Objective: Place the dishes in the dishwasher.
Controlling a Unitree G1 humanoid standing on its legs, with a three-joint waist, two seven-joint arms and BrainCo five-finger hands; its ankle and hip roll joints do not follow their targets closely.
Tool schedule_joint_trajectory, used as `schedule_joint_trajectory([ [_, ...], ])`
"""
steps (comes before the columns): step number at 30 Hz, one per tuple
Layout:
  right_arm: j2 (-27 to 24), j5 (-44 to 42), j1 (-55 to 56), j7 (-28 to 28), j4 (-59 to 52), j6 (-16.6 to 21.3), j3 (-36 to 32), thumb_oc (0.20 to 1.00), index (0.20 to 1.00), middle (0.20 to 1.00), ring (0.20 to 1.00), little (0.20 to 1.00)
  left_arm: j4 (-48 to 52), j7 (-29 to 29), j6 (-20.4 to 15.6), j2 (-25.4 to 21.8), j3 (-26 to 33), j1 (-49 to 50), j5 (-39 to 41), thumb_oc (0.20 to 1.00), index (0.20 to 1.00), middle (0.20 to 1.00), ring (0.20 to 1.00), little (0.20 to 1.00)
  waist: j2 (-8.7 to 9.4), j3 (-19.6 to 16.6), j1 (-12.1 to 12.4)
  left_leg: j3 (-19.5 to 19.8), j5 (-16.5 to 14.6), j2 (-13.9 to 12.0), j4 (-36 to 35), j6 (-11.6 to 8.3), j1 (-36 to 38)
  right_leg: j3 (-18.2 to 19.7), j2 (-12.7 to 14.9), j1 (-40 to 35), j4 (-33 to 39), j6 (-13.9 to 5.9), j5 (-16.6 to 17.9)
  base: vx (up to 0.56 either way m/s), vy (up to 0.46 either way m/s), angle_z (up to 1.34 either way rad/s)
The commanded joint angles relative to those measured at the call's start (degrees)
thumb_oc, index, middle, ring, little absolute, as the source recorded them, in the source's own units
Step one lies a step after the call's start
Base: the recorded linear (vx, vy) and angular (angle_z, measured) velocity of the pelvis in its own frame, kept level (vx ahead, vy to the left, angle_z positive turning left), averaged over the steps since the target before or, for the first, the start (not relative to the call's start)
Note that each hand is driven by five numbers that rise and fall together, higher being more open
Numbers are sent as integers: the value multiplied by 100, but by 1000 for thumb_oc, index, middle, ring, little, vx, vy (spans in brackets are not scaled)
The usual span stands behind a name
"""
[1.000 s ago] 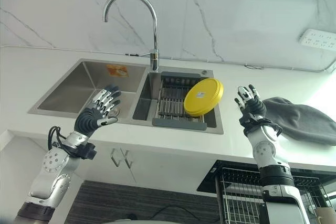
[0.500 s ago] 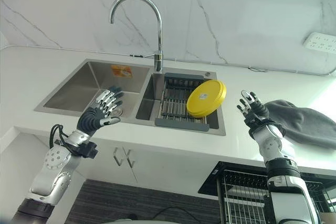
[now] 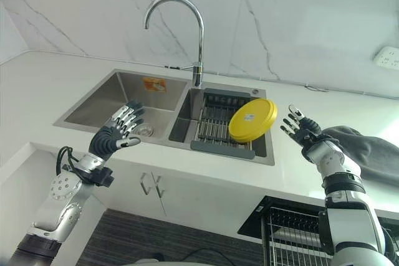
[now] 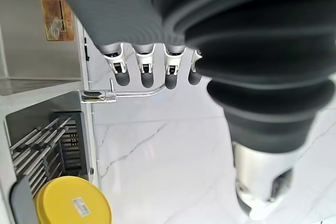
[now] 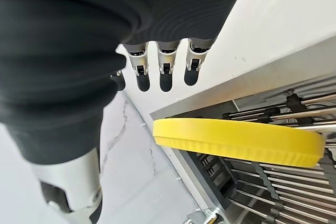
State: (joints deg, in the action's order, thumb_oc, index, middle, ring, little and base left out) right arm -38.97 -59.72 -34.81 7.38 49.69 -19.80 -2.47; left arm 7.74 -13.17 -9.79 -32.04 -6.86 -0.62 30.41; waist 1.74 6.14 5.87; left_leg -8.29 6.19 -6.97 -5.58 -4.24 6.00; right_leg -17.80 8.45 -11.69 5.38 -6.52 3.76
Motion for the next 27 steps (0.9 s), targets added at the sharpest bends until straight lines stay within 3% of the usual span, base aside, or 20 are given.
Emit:
schedule_joint_trajectory([
  [1, -455, -167, -881, 241, 183, 84, 287, 1000, 1000, 1000, 1000, 1000, -48, 76, -193, -131, -266, -599, 207, 1000, 1000, 1000, 1000, 1000, -39, -73, 224, 38, -677, -337, 58, -323, 325, -187, 245, -130, -79, -176, -463, 0, 0, 0],
  [27, -337, -55, -1044, 398, 599, -128, 448, 1000, 1000, 1000, 1000, 1000, -3, 118, 13, -252, -222, -634, 296, 1000, 1000, 1000, 1000, 1000, -94, -46, 355, 172, -629, -309, 58, -327, 300, -285, 216, -240, -101, -139, -533, 3, -1, 2],
])
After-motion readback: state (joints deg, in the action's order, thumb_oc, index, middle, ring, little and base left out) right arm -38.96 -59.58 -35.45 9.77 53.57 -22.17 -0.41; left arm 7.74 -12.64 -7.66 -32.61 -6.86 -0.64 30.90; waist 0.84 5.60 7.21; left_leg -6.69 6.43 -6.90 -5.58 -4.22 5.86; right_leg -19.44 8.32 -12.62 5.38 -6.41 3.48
